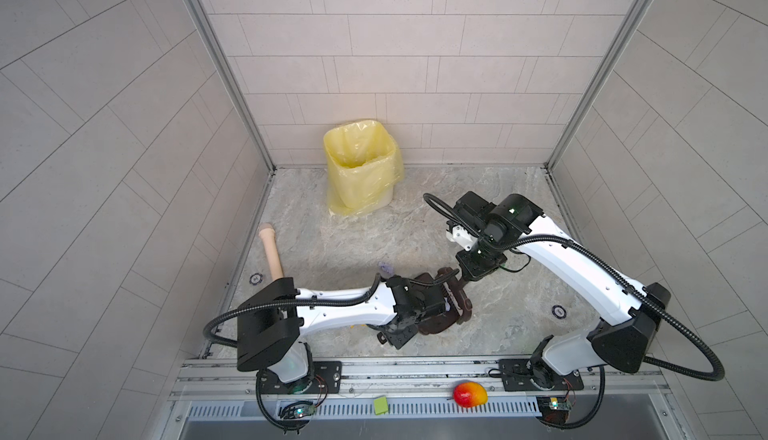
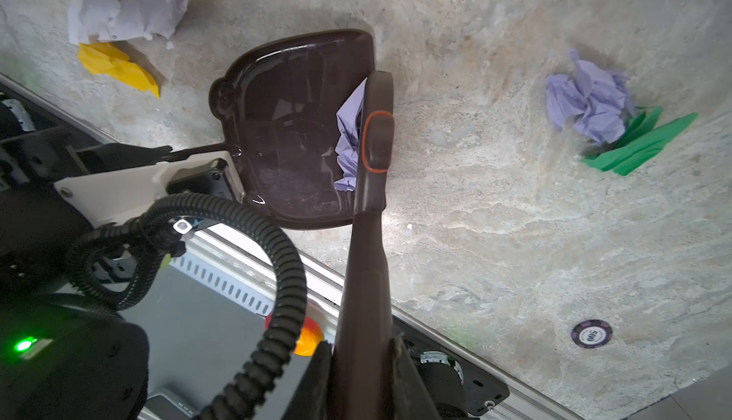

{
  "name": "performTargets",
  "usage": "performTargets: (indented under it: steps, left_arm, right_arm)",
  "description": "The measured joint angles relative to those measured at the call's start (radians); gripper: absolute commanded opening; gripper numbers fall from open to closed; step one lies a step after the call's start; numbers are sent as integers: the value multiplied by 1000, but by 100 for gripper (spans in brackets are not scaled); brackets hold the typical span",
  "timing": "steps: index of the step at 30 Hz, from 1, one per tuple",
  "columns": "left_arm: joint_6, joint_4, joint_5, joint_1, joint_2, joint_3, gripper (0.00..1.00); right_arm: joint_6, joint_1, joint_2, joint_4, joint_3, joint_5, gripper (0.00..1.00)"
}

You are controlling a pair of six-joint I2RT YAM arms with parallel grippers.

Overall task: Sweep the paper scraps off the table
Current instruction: 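Sweep the purple scrap into the dustpan with the right gripper's brush, then lift the dustpan to the yellow bin with the left gripper while right brush withdraws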

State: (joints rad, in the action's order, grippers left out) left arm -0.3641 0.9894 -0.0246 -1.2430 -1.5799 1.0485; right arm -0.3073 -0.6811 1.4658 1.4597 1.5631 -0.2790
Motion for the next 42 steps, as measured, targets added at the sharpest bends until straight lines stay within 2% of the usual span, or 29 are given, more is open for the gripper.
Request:
performTargets:
  steps: [8, 15, 25, 32, 38, 42]
  left_arm:
    - [3, -5, -6, 0, 0, 0, 0]
    - [5, -8, -17, 0, 0, 0, 0]
    - [6, -14, -69, 0, 56, 0, 0]
    - [0, 15, -124, 0, 115, 18, 0]
    - [-17, 113, -186, 17, 118, 111, 0]
    - [-26, 188, -206, 61, 120, 200, 0]
  right_arm:
    - [-17, -19, -35, -4, 0, -80, 0]
    - [-18, -2, -42, 8, 8, -76, 0]
    - [-7, 151, -184, 13, 13, -25, 0]
    - [10, 247, -226, 19, 32, 21, 0]
    - [21, 343, -296, 2, -32, 36, 0]
    - [29, 371, -333, -2, -89, 29, 0]
